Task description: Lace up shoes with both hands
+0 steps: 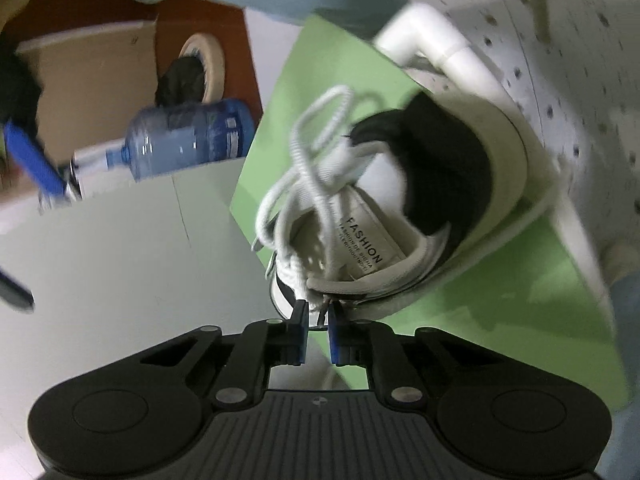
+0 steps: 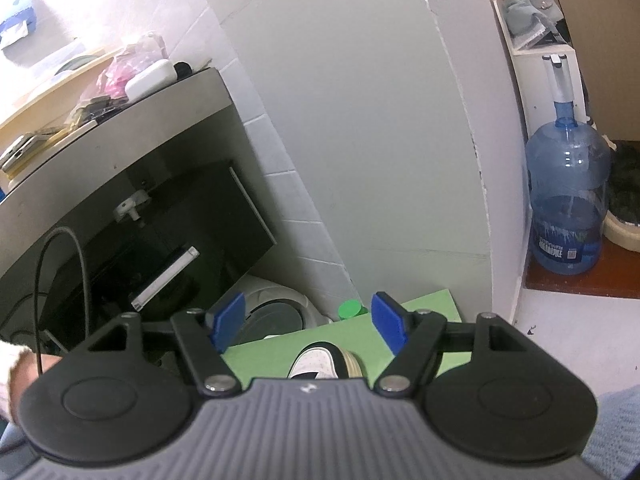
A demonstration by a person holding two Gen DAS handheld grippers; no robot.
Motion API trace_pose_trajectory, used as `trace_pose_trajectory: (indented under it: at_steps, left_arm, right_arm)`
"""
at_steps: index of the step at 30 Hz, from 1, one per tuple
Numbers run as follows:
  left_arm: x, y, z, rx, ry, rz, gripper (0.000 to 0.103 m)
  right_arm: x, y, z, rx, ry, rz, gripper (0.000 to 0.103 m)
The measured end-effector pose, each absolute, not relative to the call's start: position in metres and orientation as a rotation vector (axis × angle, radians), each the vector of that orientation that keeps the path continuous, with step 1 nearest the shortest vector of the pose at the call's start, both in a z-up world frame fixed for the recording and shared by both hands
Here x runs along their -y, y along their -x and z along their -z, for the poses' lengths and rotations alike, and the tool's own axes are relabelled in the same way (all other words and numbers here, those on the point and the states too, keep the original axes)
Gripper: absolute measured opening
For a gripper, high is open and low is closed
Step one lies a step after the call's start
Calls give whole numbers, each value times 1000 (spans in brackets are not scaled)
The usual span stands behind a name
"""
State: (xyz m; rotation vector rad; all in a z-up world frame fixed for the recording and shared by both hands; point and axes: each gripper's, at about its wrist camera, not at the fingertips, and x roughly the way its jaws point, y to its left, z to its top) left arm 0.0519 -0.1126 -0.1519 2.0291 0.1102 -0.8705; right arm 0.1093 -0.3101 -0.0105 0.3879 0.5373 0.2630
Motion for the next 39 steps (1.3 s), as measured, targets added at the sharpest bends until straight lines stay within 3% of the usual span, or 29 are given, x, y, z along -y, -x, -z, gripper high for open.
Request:
trace_pose_trajectory:
  at_steps: [6, 7, 10, 19, 24, 26, 29, 30, 31, 39]
  left_arm:
    - [116, -48, 154, -112, -2049, 848, 9]
    - [119, -49, 154, -142, -2035, 849, 2]
    - [128, -55, 145, -254, -1878, 817, 3]
    - [128, -99, 99, -711, -939, 494, 3]
    - [84, -142, 81, -969, -180, 288, 3]
    - [61, -150, 85, -1024, 79, 235, 3]
    - [44, -152, 88, -1044, 242, 226, 3]
    - [40, -152, 89, -1045, 267, 231, 3]
    - [38, -151, 89, -1043, 287, 235, 3]
    - [35, -151, 88, -1010, 342, 229, 3]
  right_arm:
    - [307, -110, 11, -540, -371, -270, 74]
    - [306, -110, 11, -541, -371, -269, 74]
    - [307, -111, 13, -548, -374, -263, 74]
    - [308, -119, 25, -606, -404, -257, 74]
    - [308, -127, 37, -683, -442, -265, 74]
    - [307, -133, 44, -734, -448, -265, 67]
    - [303, -146, 62, -852, -453, -270, 37]
    - [301, -151, 69, -897, -458, -275, 18]
    - [299, -156, 76, -937, -472, -281, 11]
    - [281, -169, 103, -1037, -506, -339, 11]
